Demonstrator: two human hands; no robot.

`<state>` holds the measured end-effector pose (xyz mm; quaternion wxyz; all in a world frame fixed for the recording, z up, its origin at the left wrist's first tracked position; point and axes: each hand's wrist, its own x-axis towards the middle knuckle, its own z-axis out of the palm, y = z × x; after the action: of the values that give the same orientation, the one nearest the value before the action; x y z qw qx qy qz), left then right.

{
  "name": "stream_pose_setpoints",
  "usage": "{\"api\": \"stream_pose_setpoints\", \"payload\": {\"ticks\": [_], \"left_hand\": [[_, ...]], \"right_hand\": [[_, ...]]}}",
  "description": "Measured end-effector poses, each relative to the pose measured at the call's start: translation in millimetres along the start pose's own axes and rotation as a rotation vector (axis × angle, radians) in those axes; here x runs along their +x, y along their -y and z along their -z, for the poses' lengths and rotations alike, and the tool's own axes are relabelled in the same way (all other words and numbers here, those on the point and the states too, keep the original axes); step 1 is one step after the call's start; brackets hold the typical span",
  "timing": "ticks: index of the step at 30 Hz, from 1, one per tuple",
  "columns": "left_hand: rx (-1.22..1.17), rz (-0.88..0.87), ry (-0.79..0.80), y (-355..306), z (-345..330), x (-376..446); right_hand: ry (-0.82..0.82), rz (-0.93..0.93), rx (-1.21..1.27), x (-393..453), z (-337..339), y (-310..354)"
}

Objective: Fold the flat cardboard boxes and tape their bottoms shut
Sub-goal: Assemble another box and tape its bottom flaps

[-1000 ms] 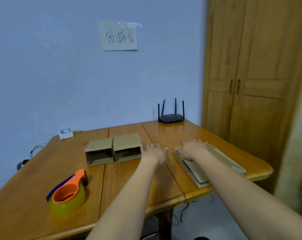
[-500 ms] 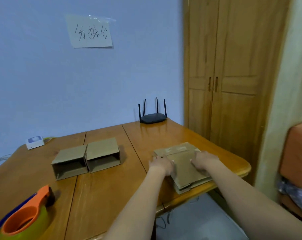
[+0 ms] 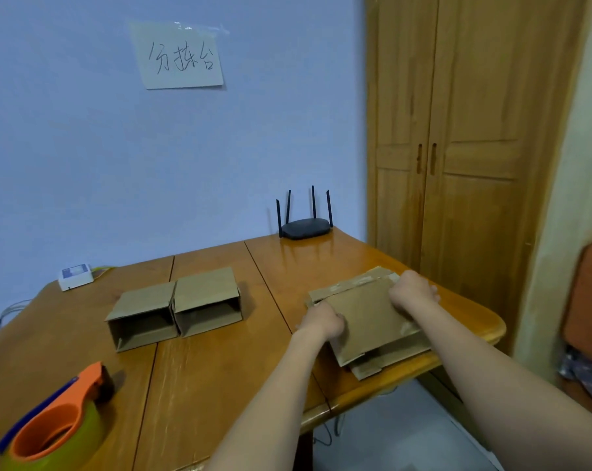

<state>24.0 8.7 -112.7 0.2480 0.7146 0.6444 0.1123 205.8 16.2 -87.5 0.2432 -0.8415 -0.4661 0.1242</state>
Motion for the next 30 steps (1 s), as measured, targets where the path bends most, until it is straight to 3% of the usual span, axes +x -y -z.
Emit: {"api": "stream_pose_setpoints", "payload": {"ticks": [8,13,20,26,30], "left_hand": [[-0.077,-0.001,-0.032,35.0,40.1,-24.2],[-0.283,-0.015,-0.286,61.1,95.9,-56.3],[-0.548,-0.191,-0.421,118.0,151.5,-116.0],[-0.527,-0.074,-0.511,182.4,139.3,-133.9],[-0.530,-0.007,-0.559,201.7,125.0,-158.4]], "right_hand": [[-0.004,0.137,0.215,-40.1,46.7,60.2],[0.053,0.390,0.213,-88.6,62.9,109.7],[0.173,0.829,0.274,-166.2,61.5,150.2],[0.227,1.041,0.255,-208.7,17.0,172.7],[0.167,1.101,0.107,-217.3,-5.5,181.6]]}}
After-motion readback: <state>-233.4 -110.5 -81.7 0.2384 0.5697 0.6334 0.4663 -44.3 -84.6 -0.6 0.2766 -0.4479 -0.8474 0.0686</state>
